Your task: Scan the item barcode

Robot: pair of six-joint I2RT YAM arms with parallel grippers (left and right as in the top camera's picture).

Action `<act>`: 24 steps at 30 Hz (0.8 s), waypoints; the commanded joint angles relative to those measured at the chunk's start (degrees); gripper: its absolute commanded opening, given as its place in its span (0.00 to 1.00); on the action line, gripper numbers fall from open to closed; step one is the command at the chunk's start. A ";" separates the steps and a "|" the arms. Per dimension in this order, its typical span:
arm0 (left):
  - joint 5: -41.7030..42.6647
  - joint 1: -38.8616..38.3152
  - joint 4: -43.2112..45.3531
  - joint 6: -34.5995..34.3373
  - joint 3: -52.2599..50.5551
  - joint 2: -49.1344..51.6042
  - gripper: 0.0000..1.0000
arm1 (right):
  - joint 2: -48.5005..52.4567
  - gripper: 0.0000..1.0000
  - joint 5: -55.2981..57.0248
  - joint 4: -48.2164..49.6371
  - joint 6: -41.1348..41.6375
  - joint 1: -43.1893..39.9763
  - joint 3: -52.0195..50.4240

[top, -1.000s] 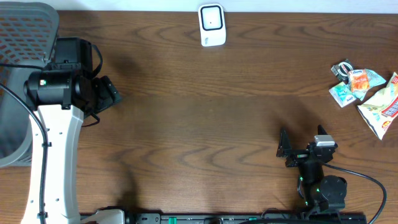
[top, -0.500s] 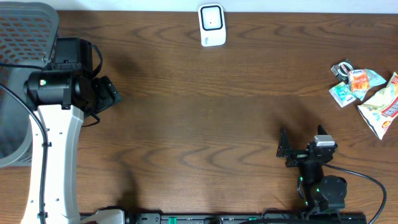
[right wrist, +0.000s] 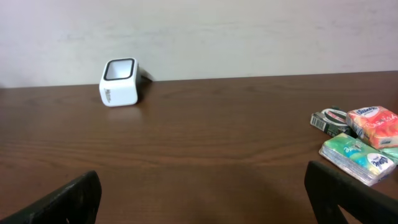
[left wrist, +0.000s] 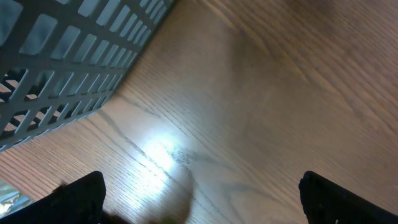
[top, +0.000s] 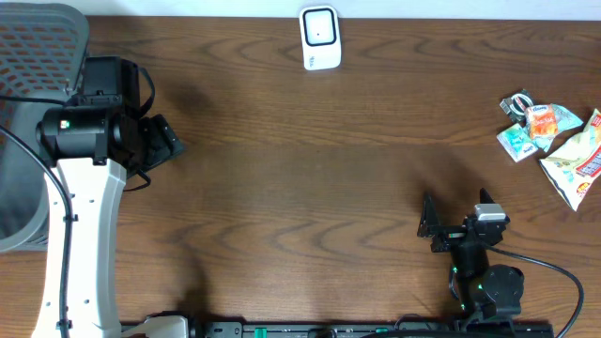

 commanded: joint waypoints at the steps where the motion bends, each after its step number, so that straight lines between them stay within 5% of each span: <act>1: -0.57 0.24 -0.20 -0.46 0.22 -0.15 0.98 | -0.37 0.99 0.07 -0.22 -0.11 -0.28 -0.15; 15: 3.63 0.24 -0.87 -0.48 -4.74 -4.70 0.98 | -0.37 0.99 0.07 -0.22 -0.11 -0.28 -0.15; 24: 8.37 0.24 9.40 3.50 -17.33 -12.55 0.98 | -0.37 0.99 0.07 -0.20 -0.13 -0.28 -0.15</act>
